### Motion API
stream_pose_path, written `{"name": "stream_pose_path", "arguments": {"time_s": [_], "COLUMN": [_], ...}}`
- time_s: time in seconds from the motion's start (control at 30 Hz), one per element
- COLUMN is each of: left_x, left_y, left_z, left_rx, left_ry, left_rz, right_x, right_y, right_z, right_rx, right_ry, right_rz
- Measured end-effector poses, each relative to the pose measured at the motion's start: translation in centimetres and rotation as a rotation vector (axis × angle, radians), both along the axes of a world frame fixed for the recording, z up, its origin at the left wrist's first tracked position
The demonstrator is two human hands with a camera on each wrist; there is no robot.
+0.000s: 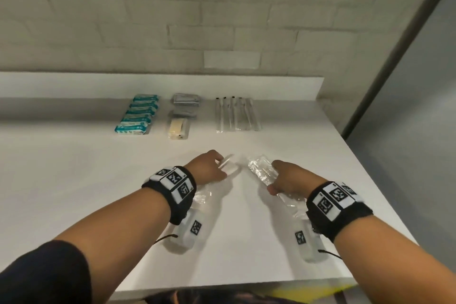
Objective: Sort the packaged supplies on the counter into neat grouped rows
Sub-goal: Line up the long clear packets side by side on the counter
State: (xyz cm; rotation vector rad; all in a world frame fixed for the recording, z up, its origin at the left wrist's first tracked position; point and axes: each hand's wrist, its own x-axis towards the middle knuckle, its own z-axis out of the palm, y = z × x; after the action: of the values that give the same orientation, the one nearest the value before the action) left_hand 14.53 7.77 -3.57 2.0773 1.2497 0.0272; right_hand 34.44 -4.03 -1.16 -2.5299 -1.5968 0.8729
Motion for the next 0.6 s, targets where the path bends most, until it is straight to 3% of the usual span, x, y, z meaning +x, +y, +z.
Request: {"name": "stream_pose_path", "arguments": {"time_s": [0.17,0.23,0.33,0.47,0.6], "left_x": [6.4,9.3,13.1,17.6,20.1], "left_y": [1.0,1.5,1.7,0.9,0.7], "left_z": [1.5,2.3,3.3,3.2,3.2], "left_rx": [-0.160,-0.252,-0.459,-0.614,-0.605], "left_ry": [-0.335,-0.485,-0.680,-0.789,-0.845], "left_rz": [0.045,0.068,0.091,-0.012,0.228], "right_x": [5.4,7.3,9.4,12.8,16.7], "right_y": [2.0,2.5,3.6,5.0,5.9], "right_z": [1.7,2.5,3.5,4.3,4.8], "right_rx": [0.102,0.196,0.510,0.582,0.521], "right_ry": [0.054,0.196,0.467,0.588,0.603], "right_rz": [-0.116,-0.179,-0.239,-0.194,-0.145]}}
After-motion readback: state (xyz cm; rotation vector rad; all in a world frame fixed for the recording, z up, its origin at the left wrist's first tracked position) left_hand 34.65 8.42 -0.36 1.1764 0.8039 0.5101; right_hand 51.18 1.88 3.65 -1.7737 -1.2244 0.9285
